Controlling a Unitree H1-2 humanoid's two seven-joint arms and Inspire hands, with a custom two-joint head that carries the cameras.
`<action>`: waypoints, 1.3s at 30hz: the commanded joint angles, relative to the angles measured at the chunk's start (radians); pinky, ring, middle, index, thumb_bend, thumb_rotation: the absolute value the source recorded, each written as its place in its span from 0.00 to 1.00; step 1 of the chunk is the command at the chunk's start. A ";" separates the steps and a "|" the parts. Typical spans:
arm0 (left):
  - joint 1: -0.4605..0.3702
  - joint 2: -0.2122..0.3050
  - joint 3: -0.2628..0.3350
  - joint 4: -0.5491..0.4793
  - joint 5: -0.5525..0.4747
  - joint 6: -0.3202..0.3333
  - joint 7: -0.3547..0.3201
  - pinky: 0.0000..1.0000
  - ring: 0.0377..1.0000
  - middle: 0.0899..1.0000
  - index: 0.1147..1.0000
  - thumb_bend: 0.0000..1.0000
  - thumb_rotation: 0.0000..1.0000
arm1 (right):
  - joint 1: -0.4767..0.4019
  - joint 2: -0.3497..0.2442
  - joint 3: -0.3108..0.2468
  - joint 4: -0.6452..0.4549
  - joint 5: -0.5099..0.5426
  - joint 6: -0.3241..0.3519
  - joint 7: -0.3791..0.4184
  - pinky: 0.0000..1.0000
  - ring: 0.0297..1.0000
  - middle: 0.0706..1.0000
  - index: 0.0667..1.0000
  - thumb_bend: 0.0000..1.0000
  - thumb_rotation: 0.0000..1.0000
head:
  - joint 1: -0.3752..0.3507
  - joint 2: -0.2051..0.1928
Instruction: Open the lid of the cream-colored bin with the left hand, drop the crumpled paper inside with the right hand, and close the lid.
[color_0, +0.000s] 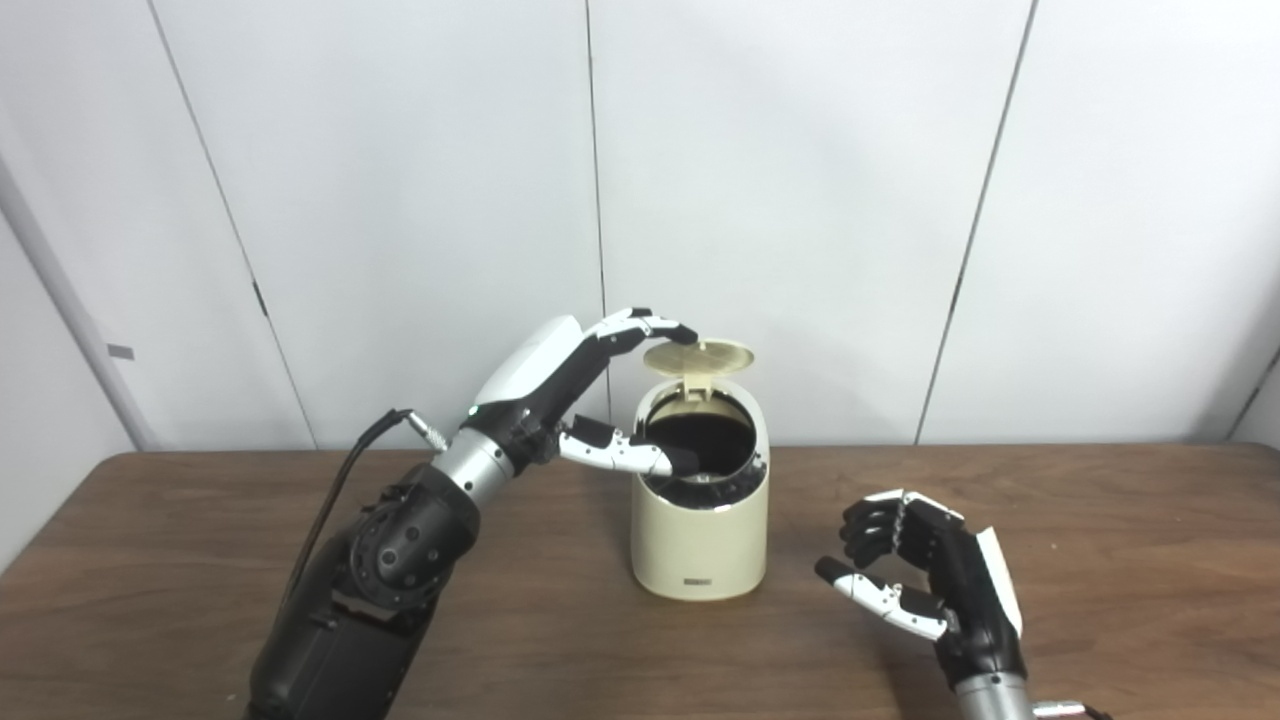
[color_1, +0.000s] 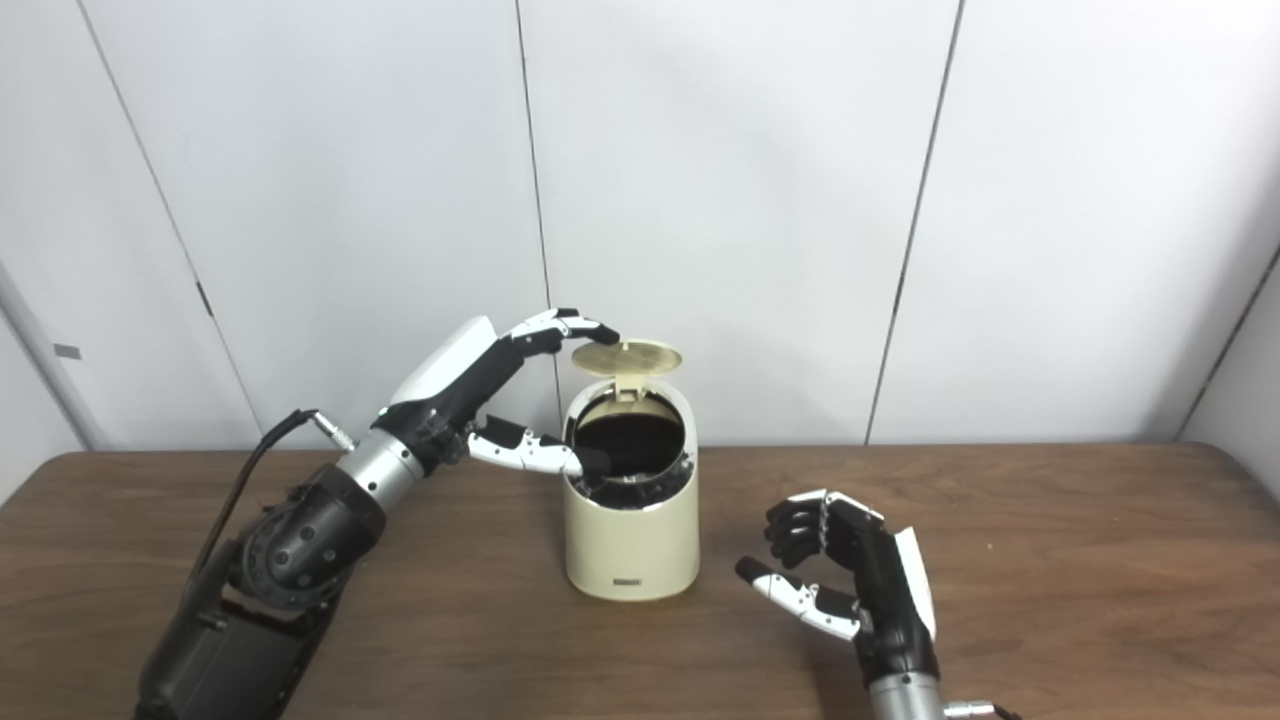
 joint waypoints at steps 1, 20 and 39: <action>-0.047 0.019 -0.001 -0.003 0.015 -0.021 0.000 0.89 0.98 0.88 0.84 0.96 0.41 | -0.034 0.003 0.003 -0.035 -0.006 -0.031 -0.011 0.38 0.43 0.44 0.46 0.52 0.00 | 0.000 0.000; -0.029 0.049 -0.013 -0.028 0.010 -0.006 -0.036 0.85 0.99 0.85 0.80 0.97 0.40 | -0.031 0.020 0.004 -0.056 -0.015 -0.004 -0.016 0.39 0.43 0.44 0.46 0.52 0.00 | -0.011 0.010; -0.032 0.025 0.027 0.005 0.019 -0.105 0.046 0.81 0.93 0.91 0.89 0.89 0.38 | -0.040 0.031 0.010 -0.030 -0.022 -0.018 -0.035 0.39 0.43 0.45 0.45 0.52 0.00 | -0.020 0.002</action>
